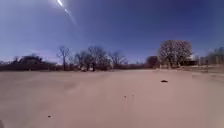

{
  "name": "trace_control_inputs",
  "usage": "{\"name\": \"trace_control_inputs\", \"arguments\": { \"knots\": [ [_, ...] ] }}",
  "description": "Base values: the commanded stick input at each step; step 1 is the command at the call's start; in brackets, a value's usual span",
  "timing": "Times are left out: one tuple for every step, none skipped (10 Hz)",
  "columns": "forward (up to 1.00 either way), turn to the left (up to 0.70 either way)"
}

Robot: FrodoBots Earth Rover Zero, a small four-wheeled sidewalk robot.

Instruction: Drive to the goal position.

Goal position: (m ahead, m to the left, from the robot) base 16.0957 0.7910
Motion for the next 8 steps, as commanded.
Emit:
{"name": "trace_control_inputs", "arguments": {
  "knots": [
    [1.00,0.00],
    [1.00,-0.07],
    [1.00,-0.27],
    [1.00,-0.27],
    [1.00,-0.27],
    [1.00,-0.27],
    [1.00,-0.27],
    [1.00,-0.27]
  ]
}}
